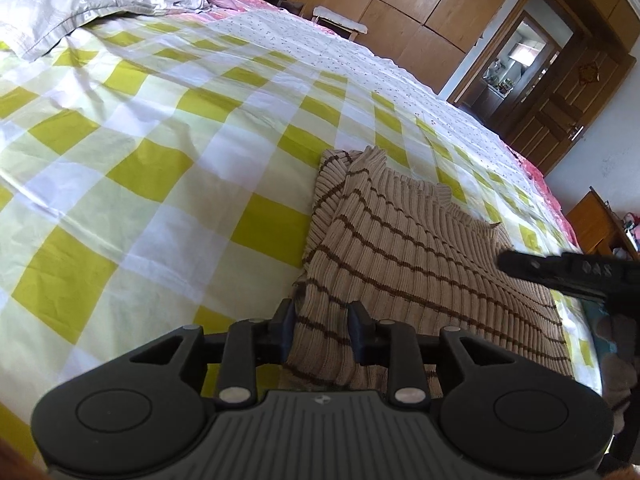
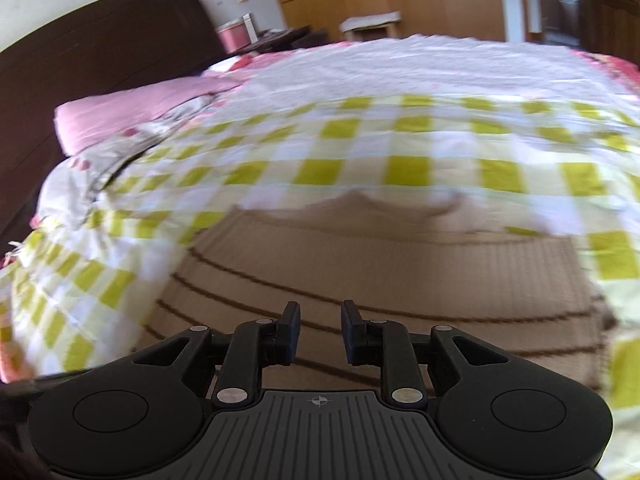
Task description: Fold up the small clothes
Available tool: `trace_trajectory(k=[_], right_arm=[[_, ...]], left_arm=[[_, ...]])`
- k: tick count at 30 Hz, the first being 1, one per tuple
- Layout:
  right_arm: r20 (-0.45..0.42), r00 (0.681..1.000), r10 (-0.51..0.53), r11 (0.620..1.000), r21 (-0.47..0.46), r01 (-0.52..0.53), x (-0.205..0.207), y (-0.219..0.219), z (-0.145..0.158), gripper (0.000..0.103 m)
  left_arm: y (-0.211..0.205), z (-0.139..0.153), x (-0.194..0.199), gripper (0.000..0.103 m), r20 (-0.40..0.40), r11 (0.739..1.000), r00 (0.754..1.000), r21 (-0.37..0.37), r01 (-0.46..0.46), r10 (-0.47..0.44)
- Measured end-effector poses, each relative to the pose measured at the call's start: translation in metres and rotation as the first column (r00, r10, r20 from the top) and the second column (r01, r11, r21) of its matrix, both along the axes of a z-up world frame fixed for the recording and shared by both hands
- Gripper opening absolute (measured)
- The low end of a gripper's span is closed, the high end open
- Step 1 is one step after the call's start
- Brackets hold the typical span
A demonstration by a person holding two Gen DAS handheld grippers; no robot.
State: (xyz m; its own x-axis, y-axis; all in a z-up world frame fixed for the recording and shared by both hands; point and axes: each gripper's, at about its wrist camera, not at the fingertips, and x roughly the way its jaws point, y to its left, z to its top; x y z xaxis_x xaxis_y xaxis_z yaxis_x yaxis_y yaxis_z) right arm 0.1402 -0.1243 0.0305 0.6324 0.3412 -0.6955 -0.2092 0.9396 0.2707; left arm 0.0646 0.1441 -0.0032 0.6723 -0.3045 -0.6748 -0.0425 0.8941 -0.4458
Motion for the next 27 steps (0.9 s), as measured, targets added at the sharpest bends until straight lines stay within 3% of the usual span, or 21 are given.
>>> trace_trajectory(k=[6, 11, 23, 27], right_arm=[[-0.039, 0.991, 0.126, 0.991, 0.042, -0.125, 0.038, 0.067, 0.002, 0.028], [-0.099, 0.982, 0.162, 0.987, 0.038, -0.159, 0.065, 0.107, -0.006, 0.029], [-0.185, 0.972, 0.143, 0.983, -0.090, -0.162, 0.099, 0.158, -0.020, 0.038], [-0.176, 0.974, 0.144, 0.972, -0.160, -0.172, 0.101, 0.170, -0.027, 0.039]], left_arm=[[0.003, -0.005, 0.003, 0.035, -0.022, 0.999, 1.000, -0.036, 0.008, -0.009], [0.004, -0.005, 0.003, 0.035, -0.024, 0.999, 1.000, -0.047, 0.017, -0.018], [-0.001, -0.003, 0.003, 0.037, -0.020, 0.998, 0.999, -0.034, 0.044, -0.044], [-0.004, -0.003, 0.003, 0.040, -0.018, 0.998, 0.999, -0.025, 0.050, -0.051]])
